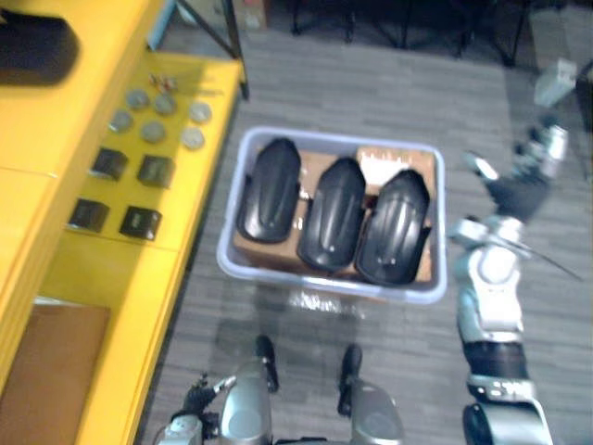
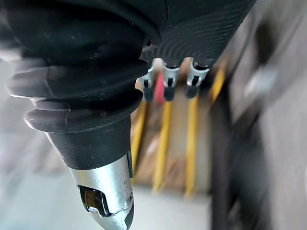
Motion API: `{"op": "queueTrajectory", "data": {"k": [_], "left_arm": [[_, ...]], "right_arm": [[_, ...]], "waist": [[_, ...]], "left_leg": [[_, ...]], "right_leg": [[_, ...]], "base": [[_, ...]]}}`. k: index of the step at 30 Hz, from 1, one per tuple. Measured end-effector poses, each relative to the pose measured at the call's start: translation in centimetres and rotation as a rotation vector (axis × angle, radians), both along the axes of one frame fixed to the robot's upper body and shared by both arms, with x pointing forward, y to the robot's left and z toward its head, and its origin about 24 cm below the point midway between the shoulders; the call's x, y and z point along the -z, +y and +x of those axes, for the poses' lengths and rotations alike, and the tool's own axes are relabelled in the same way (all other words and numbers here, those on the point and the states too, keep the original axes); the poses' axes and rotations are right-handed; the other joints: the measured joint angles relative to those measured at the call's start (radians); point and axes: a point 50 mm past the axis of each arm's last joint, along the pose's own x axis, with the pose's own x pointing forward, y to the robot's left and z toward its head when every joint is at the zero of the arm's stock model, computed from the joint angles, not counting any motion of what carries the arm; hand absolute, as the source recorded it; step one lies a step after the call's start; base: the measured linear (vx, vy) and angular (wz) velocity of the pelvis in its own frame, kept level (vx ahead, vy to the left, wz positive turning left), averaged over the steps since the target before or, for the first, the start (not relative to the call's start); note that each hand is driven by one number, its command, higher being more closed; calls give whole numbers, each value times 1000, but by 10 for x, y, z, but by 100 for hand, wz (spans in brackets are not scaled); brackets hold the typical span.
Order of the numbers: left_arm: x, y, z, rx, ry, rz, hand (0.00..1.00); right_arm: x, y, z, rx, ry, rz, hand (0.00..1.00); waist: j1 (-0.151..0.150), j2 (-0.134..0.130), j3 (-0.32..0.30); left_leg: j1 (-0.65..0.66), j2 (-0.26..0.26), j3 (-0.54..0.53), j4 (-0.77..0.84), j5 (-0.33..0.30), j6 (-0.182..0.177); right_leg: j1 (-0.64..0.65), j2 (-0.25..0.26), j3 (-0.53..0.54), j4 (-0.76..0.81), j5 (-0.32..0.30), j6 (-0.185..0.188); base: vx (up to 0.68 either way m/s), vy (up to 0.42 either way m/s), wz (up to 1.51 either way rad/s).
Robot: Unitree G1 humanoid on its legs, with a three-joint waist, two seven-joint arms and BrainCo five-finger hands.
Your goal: Walk over and take plastic housings, then place them on the shelf
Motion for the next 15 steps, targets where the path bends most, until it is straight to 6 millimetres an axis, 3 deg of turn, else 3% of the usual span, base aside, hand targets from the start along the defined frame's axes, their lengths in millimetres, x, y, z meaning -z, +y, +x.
{"op": "queueTrajectory", "data": {"k": [9, 15], "left_arm": [[-19, 10, 34, -65, -134, 17, 0], [-21, 11, 36, -91, -148, 11, 0]], "right_arm": [[35, -19, -4, 128, 117, 72, 0], [84, -36, -19, 249, 300, 195, 0]], "waist": [[0, -30, 23], [-5, -37, 36]], "left_leg": [[-127, 31, -18, 113, -41, 10], [-164, 8, -49, 126, -38, 21]], "right_leg": [[-157, -1, 23, 175, -67, -12], [-187, -28, 0, 223, -87, -8]], "base": [[-39, 22, -5], [-32, 36, 16]]}}
